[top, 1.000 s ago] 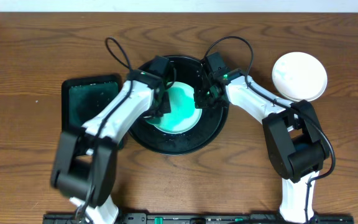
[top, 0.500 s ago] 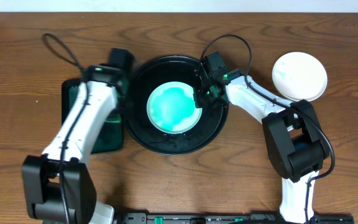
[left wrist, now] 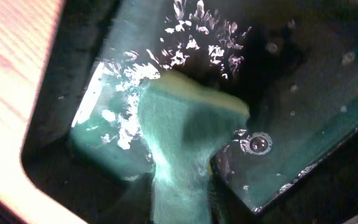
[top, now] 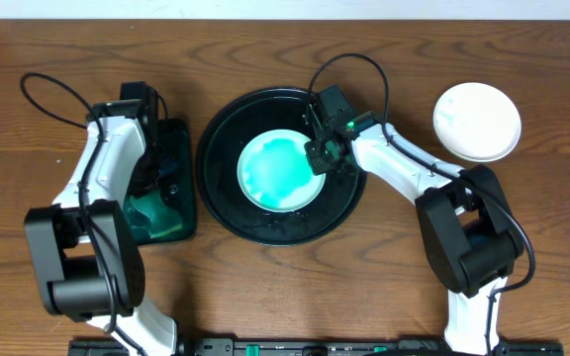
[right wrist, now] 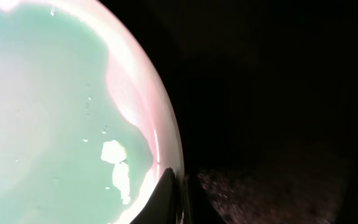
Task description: Clean dirty plates on tray and stack at the side
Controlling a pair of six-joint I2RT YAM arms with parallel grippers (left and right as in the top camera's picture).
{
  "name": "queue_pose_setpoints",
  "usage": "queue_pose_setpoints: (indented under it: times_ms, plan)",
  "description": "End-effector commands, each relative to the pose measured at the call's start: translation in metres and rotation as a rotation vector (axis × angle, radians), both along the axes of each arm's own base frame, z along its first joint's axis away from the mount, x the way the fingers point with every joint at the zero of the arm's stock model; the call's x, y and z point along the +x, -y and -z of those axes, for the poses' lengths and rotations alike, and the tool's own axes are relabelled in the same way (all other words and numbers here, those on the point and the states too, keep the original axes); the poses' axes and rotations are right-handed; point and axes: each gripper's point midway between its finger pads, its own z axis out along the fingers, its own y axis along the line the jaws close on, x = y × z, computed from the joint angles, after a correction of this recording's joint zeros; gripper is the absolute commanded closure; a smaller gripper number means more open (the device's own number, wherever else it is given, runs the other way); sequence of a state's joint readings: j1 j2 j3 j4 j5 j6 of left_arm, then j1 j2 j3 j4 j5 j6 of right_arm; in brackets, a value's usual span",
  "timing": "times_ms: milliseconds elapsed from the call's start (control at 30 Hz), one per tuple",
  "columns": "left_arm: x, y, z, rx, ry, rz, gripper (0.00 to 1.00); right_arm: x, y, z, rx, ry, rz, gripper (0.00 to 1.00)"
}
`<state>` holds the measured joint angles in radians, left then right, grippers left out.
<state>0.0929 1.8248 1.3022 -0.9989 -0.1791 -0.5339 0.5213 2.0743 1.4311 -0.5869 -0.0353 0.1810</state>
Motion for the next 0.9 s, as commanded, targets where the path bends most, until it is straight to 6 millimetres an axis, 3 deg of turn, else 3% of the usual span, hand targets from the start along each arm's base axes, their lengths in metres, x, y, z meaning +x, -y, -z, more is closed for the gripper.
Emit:
queue_pose_setpoints:
  times_ms: [0,100,167,267,333,433,500,533,733,867]
  plan:
    - [0.001,0.008,0.006,-0.026,-0.022,0.019,0.50,0.022,0.035,-0.040,-0.243,0.211,0.016,0.99]
    - [0.002,0.011,0.008,-0.044,-0.023,0.020,0.46,0.023,0.034,-0.057,-0.323,0.286,0.002,0.99]
    - [0.002,0.012,0.008,-0.049,-0.023,0.019,0.37,0.022,0.033,-0.066,-0.368,0.329,0.002,0.99]
    - [0.002,0.013,0.008,-0.051,-0.023,0.020,0.30,0.015,0.022,-0.067,-0.349,0.324,-0.015,0.99]
    - [0.001,0.013,0.008,-0.051,-0.024,0.020,0.26,0.003,0.012,-0.059,-0.250,0.253,0.036,0.68]
    - [0.002,0.013,0.008,-0.051,-0.023,0.020,0.25,-0.011,-0.003,-0.045,-0.077,0.113,0.125,0.58]
    - [0.002,0.013,0.008,-0.051,-0.023,0.020,0.21,-0.014,-0.004,-0.038,-0.012,0.046,0.214,0.57]
    - [0.002,0.013,0.008,-0.052,-0.023,0.020,0.20,-0.016,-0.003,-0.034,0.013,0.011,0.256,0.51]
    - [0.001,0.013,0.008,-0.052,-0.024,0.020,0.20,-0.016,0.004,-0.005,0.067,-0.108,0.345,0.59]
    - [0.001,0.013,0.008,-0.051,-0.024,0.020,0.20,-0.017,-0.004,0.014,0.109,-0.164,0.336,0.65]
